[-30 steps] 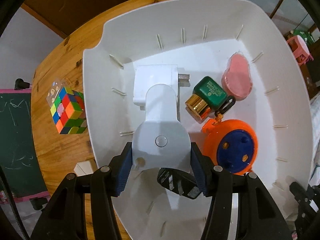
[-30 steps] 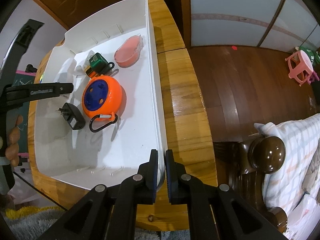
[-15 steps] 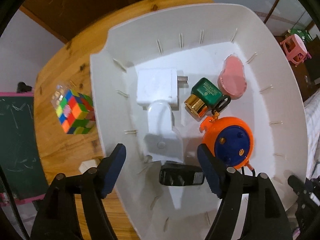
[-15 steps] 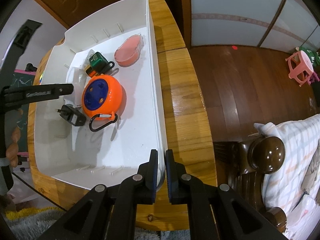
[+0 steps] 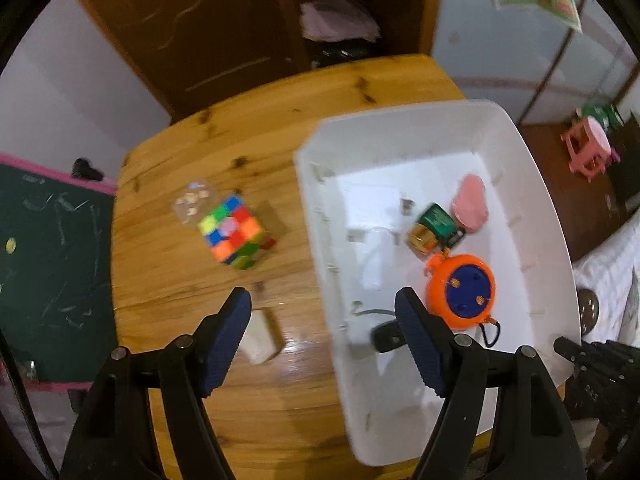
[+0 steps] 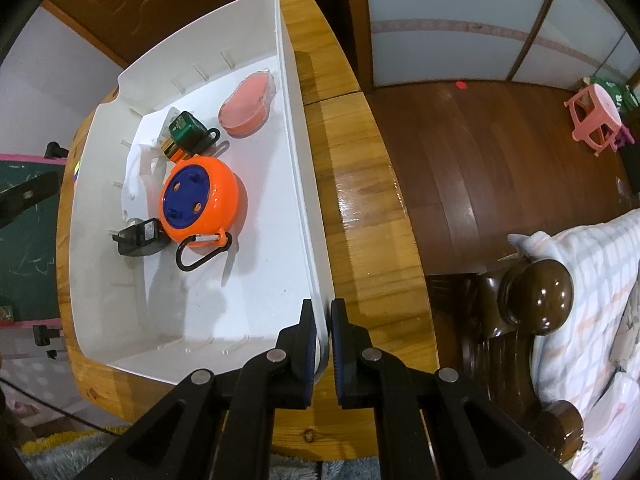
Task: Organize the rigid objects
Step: 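Withdraw the left tool toward the beige adapter on the table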
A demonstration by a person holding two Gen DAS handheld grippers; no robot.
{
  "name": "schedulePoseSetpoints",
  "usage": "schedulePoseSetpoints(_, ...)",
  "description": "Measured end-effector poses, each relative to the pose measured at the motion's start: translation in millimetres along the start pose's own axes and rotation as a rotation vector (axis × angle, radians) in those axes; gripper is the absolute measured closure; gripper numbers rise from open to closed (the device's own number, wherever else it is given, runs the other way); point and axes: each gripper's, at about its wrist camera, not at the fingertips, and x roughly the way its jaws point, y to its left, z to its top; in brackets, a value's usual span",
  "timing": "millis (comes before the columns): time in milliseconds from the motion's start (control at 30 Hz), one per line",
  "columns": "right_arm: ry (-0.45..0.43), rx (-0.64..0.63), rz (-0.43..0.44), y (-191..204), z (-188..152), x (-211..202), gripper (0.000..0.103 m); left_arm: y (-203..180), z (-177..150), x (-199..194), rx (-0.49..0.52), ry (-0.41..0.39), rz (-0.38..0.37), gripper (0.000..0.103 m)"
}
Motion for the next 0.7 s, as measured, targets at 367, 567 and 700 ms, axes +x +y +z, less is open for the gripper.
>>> schedulePoseSetpoints(367,0.000,-0.010,-0.054,7.0,1.8,-0.5,0.099,93.6,-31.3,7.9,-0.248,0.035,0.032,0.025)
schedulePoseSetpoints(567,0.007,-0.011,-0.082,9.6,3.1,0.1,0.099,116.7,-49.5,38.3,-0.306,0.108,0.033,0.025)
schedulePoseSetpoints(700,0.012,-0.001,-0.091,9.7,3.8,0.3,0.099,116.5,-55.2,62.7,-0.324,0.163,-0.026,0.025)
